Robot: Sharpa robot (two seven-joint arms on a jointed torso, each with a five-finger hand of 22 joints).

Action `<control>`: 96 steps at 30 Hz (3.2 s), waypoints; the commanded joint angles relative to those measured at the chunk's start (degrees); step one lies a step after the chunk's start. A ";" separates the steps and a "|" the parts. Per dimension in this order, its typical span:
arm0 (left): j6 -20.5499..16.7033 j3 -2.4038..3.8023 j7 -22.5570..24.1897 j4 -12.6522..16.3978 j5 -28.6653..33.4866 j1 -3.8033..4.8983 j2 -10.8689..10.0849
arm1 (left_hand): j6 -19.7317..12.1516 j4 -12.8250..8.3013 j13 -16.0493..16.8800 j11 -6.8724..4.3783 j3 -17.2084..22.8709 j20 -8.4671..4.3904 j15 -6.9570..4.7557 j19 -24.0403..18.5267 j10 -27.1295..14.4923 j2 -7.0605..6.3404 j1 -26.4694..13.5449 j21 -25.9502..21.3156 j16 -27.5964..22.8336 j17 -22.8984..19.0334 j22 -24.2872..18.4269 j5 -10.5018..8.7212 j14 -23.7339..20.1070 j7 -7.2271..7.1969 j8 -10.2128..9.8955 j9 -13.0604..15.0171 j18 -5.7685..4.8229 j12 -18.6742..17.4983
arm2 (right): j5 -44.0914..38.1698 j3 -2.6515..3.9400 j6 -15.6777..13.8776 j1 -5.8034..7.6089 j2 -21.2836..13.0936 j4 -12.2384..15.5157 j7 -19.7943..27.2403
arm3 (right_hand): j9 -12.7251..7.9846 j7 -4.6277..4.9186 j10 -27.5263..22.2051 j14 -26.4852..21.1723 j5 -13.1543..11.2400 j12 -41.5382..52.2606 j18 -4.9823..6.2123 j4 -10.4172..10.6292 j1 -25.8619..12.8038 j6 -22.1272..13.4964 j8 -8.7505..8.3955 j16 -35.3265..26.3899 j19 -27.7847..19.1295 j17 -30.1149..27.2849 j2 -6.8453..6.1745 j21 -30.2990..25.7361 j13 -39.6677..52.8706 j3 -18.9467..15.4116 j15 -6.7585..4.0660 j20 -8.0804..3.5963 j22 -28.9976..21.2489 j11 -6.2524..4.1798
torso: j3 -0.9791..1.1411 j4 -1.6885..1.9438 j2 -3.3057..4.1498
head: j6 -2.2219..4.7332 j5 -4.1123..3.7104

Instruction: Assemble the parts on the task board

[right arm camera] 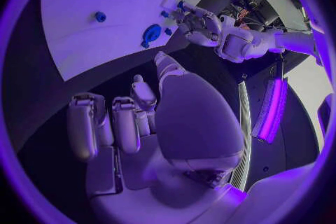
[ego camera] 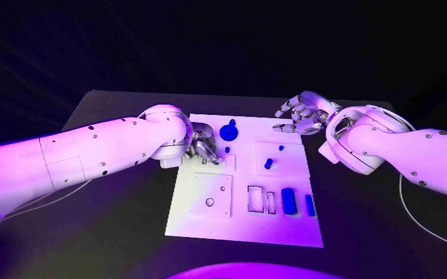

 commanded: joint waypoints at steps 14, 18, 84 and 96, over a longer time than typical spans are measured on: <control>3.08 -0.03 -0.15 -0.22 2.01 -0.10 0.12 | 2.28 -8.71 0.09 -0.32 8.11 -0.29 -0.41 0.35 0.32 0.88 0.73 0.32 0.31 7.26 0.08 0.38 4.13 -1.89 -0.14 0.28 -0.75 -0.23 | -0.59 -0.01 0.95 -0.07 0.08 0.00 0.25 | -0.09 -0.19 -0.05 4.43 0.11 0.05 0.44 0.02 -0.70 0.30 0.44 -0.19 2.44 9.02 0.03 -0.36 -0.03 0.34 -0.20 -0.14 11.60 -0.19 | 0.02 -0.01 0.00 | -0.06 -0.04; 3.28 -0.02 -0.20 -0.47 2.30 -0.09 0.23 | 2.31 -8.81 0.14 -0.32 8.16 -0.31 -0.42 0.34 0.36 0.95 0.76 0.31 0.34 7.32 0.07 0.38 4.14 -1.89 -0.15 0.31 -0.75 -0.21 | -0.59 -0.01 0.98 -0.07 0.09 -0.02 0.22 | -0.09 -0.19 -0.05 4.43 0.11 0.05 0.44 0.02 -0.70 0.30 0.44 -0.19 2.44 9.02 0.03 -0.36 -0.03 0.34 -0.20 -0.14 11.60 -0.19 | 0.02 -0.01 0.00 | -0.07 -0.06; 7.00 0.41 -1.08 -4.78 5.78 0.15 2.26 | 3.03 -8.53 0.24 -0.27 9.21 -0.47 -0.41 0.62 0.51 6.45 -4.47 0.32 0.48 7.52 0.51 0.26 4.17 -1.87 -1.12 1.53 -0.86 -0.42 | -1.14 -0.02 1.70 -0.07 -0.03 0.08 -0.20 | -0.14 -0.22 -0.09 4.41 0.18 0.03 0.45 -0.09 -0.58 0.28 0.61 -0.24 2.43 8.95 -0.04 -0.42 -0.07 0.60 -0.23 -0.17 11.60 -0.23 | -0.02 0.04 -0.02 | -0.31 -0.36; 7.37 0.42 -1.08 -5.49 5.96 0.27 2.62 | 3.36 -12.10 1.05 -0.31 11.95 -0.57 -0.42 0.70 0.85 7.55 -8.09 0.40 0.94 8.40 0.73 0.31 4.40 -1.91 -1.49 2.49 -0.87 0.08 | -1.33 -0.02 1.94 -0.07 -0.03 0.10 -0.21 | -0.15 -0.22 -0.07 4.41 0.19 0.05 0.45 -0.11 -0.55 0.27 0.62 -0.24 2.43 8.96 -0.07 -0.42 -0.05 0.63 -0.23 -0.17 11.60 -0.23 | 0.02 0.05 -0.02 | -0.43 -0.38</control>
